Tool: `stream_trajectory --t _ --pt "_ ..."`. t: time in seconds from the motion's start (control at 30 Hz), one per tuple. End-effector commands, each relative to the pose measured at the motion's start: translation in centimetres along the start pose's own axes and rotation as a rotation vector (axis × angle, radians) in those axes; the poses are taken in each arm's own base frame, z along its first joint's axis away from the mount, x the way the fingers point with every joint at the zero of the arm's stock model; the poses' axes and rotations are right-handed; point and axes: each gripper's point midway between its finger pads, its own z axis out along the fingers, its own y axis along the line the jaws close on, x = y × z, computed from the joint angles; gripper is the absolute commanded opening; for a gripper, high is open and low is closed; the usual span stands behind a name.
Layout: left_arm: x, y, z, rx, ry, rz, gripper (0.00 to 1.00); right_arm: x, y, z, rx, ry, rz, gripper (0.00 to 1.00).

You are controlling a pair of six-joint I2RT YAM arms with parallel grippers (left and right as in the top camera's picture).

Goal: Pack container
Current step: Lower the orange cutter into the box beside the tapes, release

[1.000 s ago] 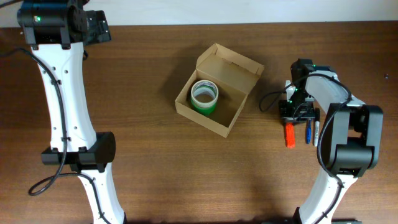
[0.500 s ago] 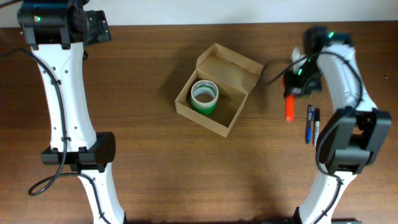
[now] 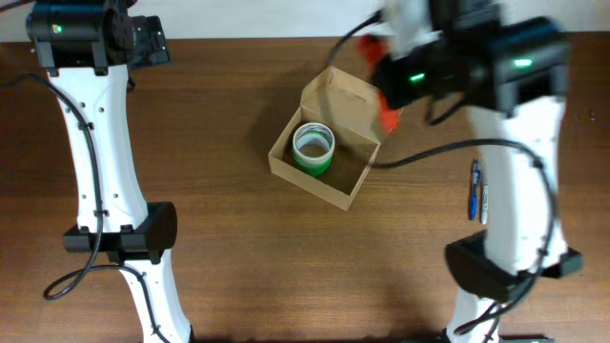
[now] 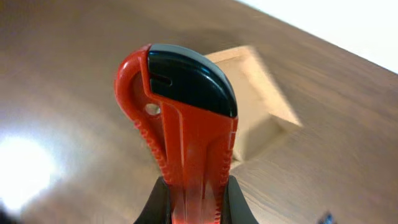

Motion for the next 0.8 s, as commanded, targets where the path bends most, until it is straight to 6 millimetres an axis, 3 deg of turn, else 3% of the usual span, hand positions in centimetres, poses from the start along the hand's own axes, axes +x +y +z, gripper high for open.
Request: stream_trajectory --t 0.0,0.1,0.2,0.23,0.3,0.53,0.77 --pt "-0.5 0.9 -1.6 0.001 -0.037 -0.011 1.0 1.4 2.9 6.3 -0.033 0.157 -0.187 0.04" --pt "-0.5 0.9 -1.6 0.001 -0.037 -0.011 1.0 3.2 4.3 10.5 -0.071 0.275 -0.264 0.04" --pt "-0.5 0.9 -1.6 0.001 -0.037 -0.011 1.0 5.2 4.6 14.1 -0.095 0.384 -0.29 0.04" --pt "-0.5 0.9 -1.6 0.001 -0.037 -0.011 1.0 6.5 4.5 16.4 -0.105 0.449 -0.286 0.04" --pt "-0.5 0.9 -1.6 0.001 -0.037 -0.011 1.0 7.2 4.4 18.2 -0.111 0.486 -0.283 0.04" --pt "-0.5 0.9 -1.5 0.001 -0.037 -0.011 1.0 9.2 4.3 22.4 -0.124 0.571 -0.276 0.04" --pt "-0.5 0.9 -1.6 0.001 -0.037 -0.011 1.0 10.7 5.6 24.2 -0.16 0.618 -0.285 0.04"
